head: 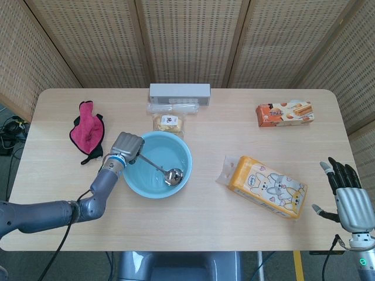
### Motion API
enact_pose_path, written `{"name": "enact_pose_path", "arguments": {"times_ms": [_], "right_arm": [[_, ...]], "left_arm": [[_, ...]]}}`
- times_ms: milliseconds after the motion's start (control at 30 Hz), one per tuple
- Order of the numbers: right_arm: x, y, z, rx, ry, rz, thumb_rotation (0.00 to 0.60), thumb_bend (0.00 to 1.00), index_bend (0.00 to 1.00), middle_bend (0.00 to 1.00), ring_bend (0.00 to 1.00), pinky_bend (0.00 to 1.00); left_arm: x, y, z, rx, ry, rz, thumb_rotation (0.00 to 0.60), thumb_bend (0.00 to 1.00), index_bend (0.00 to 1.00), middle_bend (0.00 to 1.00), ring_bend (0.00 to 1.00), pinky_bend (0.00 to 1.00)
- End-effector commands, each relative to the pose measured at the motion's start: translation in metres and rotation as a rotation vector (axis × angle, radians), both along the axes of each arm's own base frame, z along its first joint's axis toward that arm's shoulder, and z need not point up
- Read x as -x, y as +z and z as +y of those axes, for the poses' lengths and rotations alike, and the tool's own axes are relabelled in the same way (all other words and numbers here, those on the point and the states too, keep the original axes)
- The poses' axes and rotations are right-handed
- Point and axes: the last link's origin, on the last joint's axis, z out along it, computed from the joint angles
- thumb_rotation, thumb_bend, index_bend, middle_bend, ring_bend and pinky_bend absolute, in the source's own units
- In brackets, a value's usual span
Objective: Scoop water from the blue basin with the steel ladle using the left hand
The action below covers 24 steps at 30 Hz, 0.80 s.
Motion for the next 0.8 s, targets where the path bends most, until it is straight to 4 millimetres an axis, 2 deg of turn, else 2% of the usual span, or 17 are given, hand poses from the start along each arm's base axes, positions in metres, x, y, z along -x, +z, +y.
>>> {"name": "enact_pose_path", "arguments": {"times_ms": [33, 300, 800], "right_arm": [[0.0005, 0.0005, -0.0011, 0.002, -0.003, -0.003, 0.6, 0.0, 0.0, 0.0, 0.0, 0.0], [0.0029, 0.0027, -0.0035, 0.007, -0.014, -0.009, 0.6, 0.0, 0.0, 0.0, 0.0, 0.0], [0.0045, 0.0051, -0.0049, 0.011, -0.021, -0.018, 0.6, 0.0, 0.0, 0.0, 0.0, 0.0]], "left_arm": [[0.0008, -0.0058, 0.0014, 0.003, 0.003, 0.013, 0.6, 0.85, 1.0, 0.99, 0.96, 1.0], [0.0026, -0.0137, 0.0049, 0.002, 0.009, 0.039, 0.6, 0.86, 1.0, 0.99, 0.96, 1.0], [0.002, -0.0114, 0.0085, -0.012, 0.009, 0.063, 0.6, 0.86, 1.0, 0.99, 0.96, 1.0]]}}
